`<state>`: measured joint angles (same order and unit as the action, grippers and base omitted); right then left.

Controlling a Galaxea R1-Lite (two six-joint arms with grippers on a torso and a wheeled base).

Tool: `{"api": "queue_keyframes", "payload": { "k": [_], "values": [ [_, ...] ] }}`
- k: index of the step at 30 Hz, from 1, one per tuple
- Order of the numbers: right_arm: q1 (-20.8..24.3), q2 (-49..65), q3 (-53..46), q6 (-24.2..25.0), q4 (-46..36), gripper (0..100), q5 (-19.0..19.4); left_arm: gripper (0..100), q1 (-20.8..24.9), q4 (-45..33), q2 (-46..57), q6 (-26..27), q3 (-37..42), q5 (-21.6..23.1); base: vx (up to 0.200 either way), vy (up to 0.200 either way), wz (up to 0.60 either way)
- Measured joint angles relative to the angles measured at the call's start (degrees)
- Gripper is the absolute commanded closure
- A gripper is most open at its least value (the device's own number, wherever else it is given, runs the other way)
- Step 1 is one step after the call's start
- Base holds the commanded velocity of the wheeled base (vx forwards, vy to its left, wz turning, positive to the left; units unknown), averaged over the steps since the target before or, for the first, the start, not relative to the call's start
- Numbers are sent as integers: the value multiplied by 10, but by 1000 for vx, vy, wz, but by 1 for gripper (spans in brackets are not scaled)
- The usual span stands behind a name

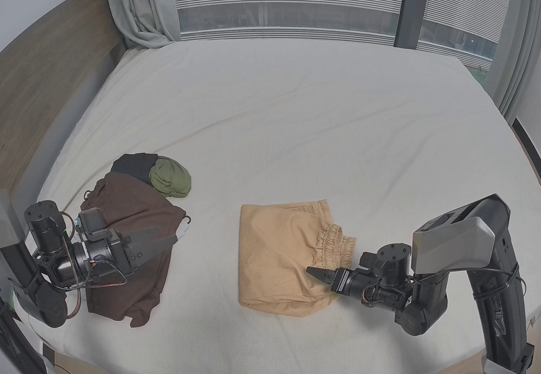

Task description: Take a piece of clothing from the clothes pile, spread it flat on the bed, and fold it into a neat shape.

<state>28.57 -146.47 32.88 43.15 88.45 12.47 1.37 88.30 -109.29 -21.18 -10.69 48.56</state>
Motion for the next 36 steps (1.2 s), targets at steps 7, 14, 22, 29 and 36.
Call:
{"api": "queue_keyframes", "payload": {
  "k": [7,14,22,29,36],
  "values": [
    [3,-12,9,1,1,0,0,0,-2,0,-5,0,-1,-1,0,0,0],
    [4,-16,10,3,-2,100,0,0,-2,0,-6,0,-2,-2,0,0,0],
    [3,-17,10,3,-1,100,0,0,-1,0,-6,0,-3,-1,0,0,0],
    [6,-12,5,3,1,100,1,0,-2,0,-6,0,-3,-2,0,0,0],
    [12,49,-13,11,0,100,13,0,-2,0,-5,0,-3,-2,0,0,0]
  ]
}}
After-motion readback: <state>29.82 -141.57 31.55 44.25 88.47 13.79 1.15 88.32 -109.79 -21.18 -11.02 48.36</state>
